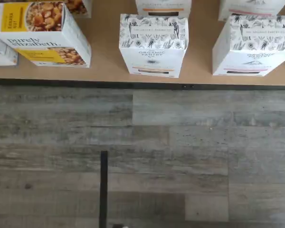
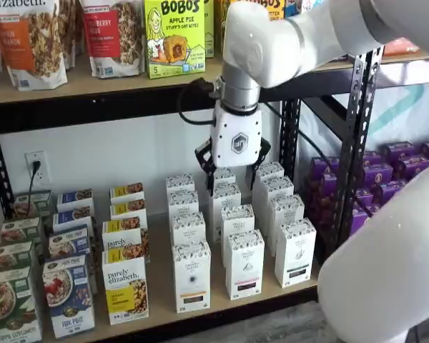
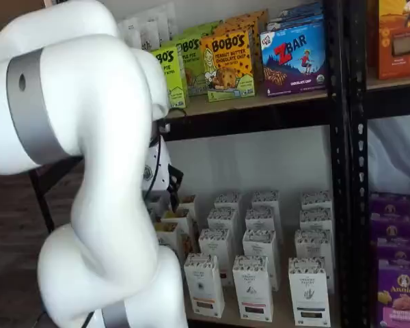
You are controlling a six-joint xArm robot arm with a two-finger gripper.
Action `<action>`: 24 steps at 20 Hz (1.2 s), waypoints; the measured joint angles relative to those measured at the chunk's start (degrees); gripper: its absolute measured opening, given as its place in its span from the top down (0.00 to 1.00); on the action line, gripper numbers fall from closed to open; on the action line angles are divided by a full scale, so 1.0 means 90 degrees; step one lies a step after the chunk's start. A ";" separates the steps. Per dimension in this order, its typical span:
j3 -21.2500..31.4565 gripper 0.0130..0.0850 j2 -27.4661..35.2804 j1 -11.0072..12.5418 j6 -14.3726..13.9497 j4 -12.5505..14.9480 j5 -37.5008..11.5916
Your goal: Pick up the white box with a yellow strip in the middle, on the bottom shelf, the fourth box from the left
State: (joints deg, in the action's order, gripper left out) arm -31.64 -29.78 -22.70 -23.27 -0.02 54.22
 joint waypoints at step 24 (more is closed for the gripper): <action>-0.0240 0.00 0.2753 0.0147 -0.0191 0.0422 -0.2478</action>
State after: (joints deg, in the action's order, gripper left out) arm -33.80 -5.00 -21.37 -25.00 3.78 31.92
